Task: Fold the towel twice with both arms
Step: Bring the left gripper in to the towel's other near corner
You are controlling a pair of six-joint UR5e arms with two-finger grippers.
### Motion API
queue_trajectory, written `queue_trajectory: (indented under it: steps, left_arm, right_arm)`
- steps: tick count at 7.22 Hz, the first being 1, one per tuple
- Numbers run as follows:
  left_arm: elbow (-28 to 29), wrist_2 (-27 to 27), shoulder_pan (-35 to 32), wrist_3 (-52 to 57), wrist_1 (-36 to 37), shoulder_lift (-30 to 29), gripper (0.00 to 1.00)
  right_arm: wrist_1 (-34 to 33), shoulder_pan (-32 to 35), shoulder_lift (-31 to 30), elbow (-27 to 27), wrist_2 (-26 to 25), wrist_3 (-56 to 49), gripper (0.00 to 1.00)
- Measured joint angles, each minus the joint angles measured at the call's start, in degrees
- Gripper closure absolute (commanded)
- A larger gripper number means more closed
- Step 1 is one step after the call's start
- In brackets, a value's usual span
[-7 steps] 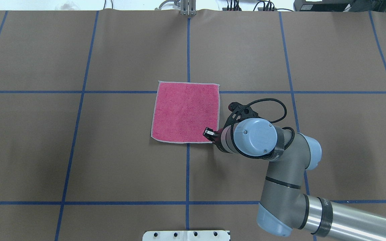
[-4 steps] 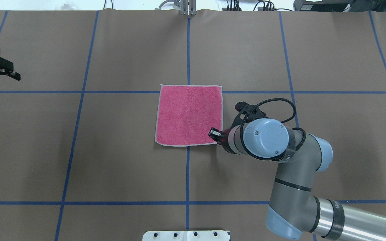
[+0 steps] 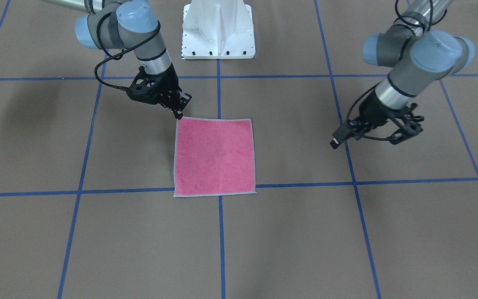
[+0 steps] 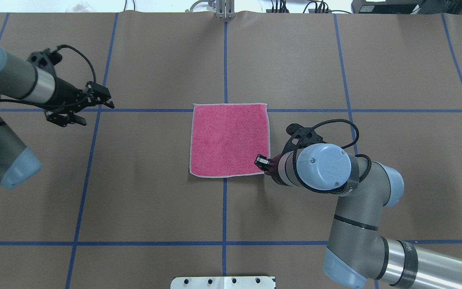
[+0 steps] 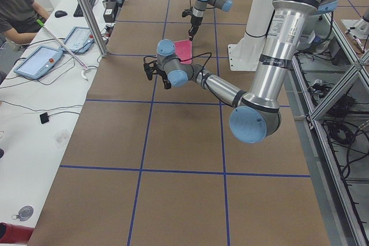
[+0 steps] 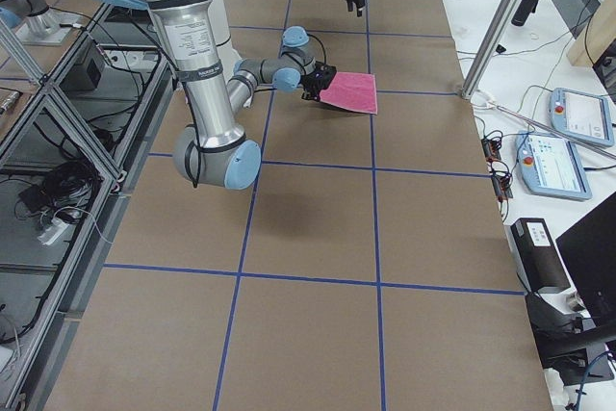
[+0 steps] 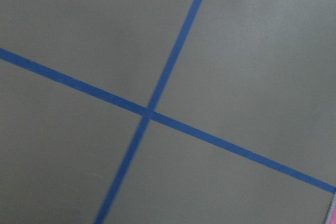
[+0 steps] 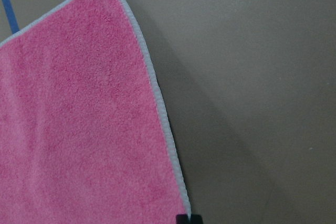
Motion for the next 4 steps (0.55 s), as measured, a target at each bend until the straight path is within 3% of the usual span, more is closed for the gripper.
queue_trajectory:
  steps: [2,4]
  left_arm:
    - [-0.21,8.96,8.42,-8.17,0.03,-3.40,0.03]
    - [-0.16,12.90,13.17,-12.90,0.28,-5.72,0.10]
  right_arm:
    - [0.00,0.00,0.00,-0.01,-0.03,-0.08,1.00]
    - [0.00,-0.04,0.01,-0.05,-0.05,-0.09,0.99]
